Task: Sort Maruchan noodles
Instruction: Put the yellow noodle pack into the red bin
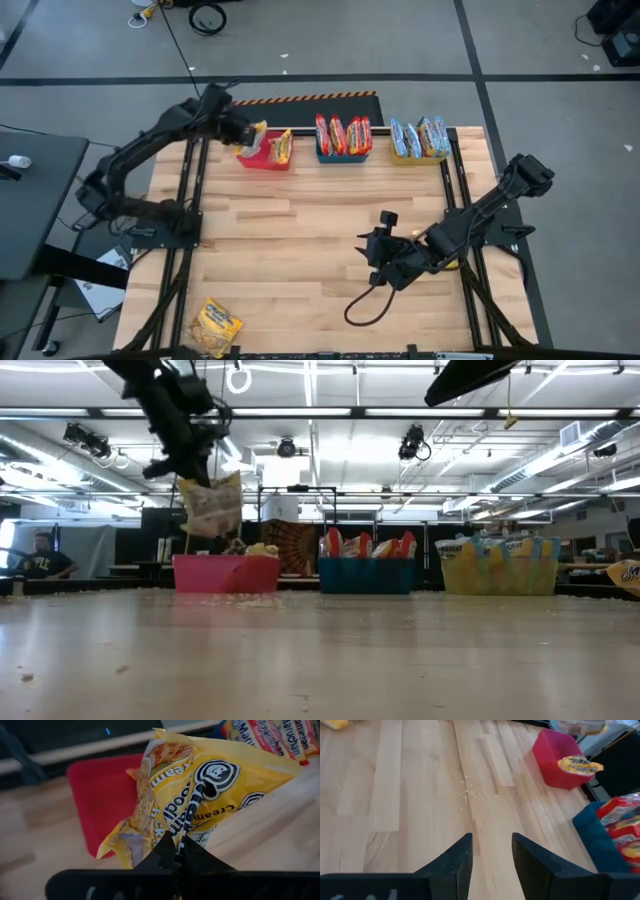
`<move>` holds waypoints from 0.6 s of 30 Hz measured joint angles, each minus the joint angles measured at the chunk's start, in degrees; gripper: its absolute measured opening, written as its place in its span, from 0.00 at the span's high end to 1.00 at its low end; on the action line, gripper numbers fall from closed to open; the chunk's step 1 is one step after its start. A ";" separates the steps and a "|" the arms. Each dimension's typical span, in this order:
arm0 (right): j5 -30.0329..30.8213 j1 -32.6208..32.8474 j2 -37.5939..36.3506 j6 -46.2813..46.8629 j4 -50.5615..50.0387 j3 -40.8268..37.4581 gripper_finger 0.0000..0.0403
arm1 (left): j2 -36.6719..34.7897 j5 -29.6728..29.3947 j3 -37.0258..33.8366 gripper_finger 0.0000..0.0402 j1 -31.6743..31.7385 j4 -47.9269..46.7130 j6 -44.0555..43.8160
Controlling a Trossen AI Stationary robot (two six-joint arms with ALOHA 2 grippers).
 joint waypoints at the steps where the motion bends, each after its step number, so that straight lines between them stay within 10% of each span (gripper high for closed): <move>1: -0.33 0.01 0.08 -0.01 -0.06 -0.01 0.65 | 1.43 2.15 0.00 0.99 1.54 0.38 -0.24; 7: -2.49 0.26 0.08 1.63 -0.04 0.00 0.65 | 11.14 14.55 0.00 0.98 7.72 2.12 -6.50; 18: -3.80 2.50 0.08 4.02 -0.06 -0.02 0.65 | 21.00 17.07 0.09 0.98 10.25 9.67 -14.11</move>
